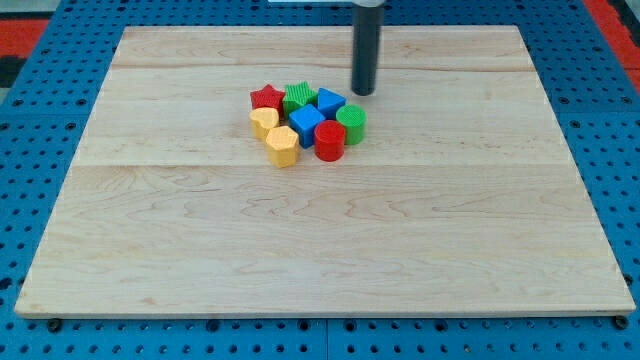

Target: Nudge the green circle along with the red circle left a bit

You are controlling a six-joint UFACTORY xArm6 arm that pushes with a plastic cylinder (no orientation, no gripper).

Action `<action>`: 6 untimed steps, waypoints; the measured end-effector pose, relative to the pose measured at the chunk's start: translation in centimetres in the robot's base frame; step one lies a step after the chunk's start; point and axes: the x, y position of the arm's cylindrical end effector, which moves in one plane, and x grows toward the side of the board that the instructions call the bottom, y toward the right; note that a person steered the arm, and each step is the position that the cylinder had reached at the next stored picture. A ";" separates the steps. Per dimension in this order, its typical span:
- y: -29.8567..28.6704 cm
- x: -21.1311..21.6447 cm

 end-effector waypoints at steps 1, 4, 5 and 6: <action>2.0 1.4; 2.3 6.2; 0.9 6.2; 0.0 6.3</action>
